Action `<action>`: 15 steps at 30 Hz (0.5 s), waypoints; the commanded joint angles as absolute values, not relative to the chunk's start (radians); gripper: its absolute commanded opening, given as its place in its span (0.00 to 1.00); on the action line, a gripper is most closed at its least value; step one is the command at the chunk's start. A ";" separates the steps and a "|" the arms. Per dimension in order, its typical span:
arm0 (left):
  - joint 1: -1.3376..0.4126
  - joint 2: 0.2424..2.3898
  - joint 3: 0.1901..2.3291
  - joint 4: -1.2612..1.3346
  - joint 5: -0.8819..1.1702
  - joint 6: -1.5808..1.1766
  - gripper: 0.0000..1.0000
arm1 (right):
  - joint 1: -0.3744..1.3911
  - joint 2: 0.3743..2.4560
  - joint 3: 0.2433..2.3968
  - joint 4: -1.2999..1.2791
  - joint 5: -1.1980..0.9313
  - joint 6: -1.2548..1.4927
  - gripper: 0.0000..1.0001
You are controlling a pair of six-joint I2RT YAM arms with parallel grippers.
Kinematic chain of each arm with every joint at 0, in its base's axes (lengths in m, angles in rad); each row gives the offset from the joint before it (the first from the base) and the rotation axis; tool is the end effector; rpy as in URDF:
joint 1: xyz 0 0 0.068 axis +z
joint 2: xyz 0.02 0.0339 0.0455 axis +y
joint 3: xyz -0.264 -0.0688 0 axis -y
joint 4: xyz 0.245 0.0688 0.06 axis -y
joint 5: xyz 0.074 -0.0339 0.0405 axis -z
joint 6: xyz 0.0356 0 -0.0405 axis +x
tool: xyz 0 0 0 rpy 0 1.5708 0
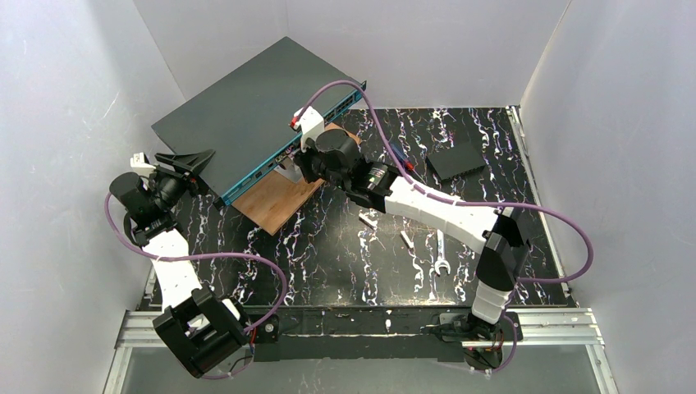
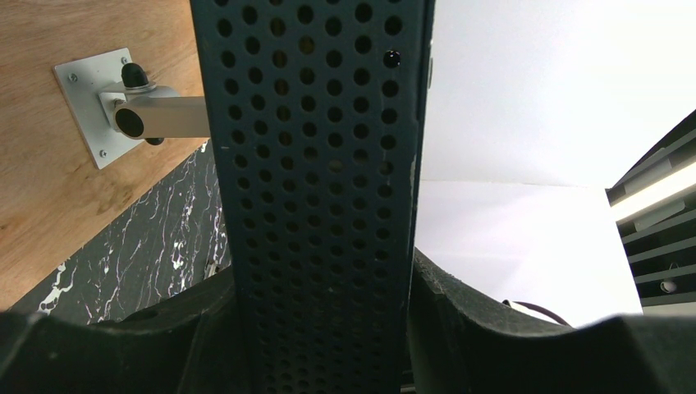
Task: Insert the plug into the switch port
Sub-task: Insert the connector into the switch port.
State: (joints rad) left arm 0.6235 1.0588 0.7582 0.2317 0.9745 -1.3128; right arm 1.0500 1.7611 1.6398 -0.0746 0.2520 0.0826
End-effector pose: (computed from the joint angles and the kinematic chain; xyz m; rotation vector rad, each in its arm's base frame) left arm 0.2090 0.1140 0.3219 -0.8674 1.5548 -1.2991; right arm 0.2201 0.3658 0.3815 -0.6675 1.6710 0.5971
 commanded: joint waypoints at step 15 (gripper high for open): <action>0.609 1.046 0.730 0.202 1.042 -1.234 0.00 | 1.053 1.791 1.715 0.041 0.252 0.089 0.01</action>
State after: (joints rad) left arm 0.6235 1.0588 0.7582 0.2321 0.9741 -1.3128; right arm 1.0500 1.7744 1.6474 -0.0525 0.2520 0.0822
